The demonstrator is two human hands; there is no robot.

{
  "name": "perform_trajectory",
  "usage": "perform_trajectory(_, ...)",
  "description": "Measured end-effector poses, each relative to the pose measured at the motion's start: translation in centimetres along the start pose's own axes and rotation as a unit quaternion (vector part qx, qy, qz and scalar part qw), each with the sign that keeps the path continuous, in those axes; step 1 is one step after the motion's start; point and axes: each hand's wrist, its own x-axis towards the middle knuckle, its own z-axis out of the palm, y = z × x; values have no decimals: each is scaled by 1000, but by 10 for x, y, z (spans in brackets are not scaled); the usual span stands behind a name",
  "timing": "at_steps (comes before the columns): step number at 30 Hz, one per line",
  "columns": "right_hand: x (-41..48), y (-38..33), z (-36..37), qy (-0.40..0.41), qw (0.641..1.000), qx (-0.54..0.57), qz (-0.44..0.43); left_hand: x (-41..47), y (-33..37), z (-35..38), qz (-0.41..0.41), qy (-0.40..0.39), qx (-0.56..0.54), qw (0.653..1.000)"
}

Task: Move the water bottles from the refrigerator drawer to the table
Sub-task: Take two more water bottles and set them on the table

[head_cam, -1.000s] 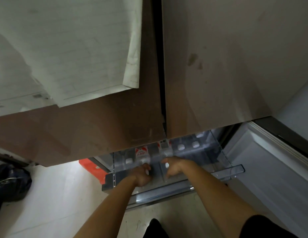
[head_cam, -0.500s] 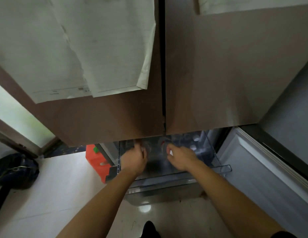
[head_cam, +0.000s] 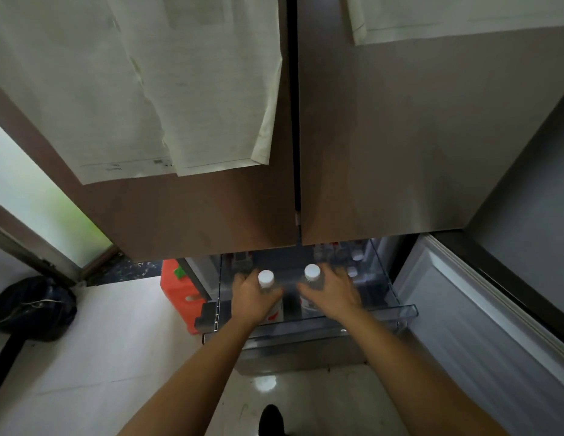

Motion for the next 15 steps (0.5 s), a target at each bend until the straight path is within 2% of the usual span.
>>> perform_trajectory(2, 4, 7, 10, -18, 999, 42, 8, 5, -9, 7, -20, -33, -58, 998)
perform_trajectory(4, 7, 8, 16, -33, 988, 151, 3, 3, -9, 10, -25, -50, -105, 993)
perform_trajectory(6, 10, 7, 17, -33, 972, 231, 9, 0, -5, 7, -5, -33, -128, 991)
perform_trajectory(11, 13, 4, 7, 15, 967, 252, -15, -13, 1, -8, 29, 49, -170, 984)
perform_trajectory(15, -3, -4, -13, 49, 970, 205, -122, -30, 13, -28, 57, 125, -189, 972)
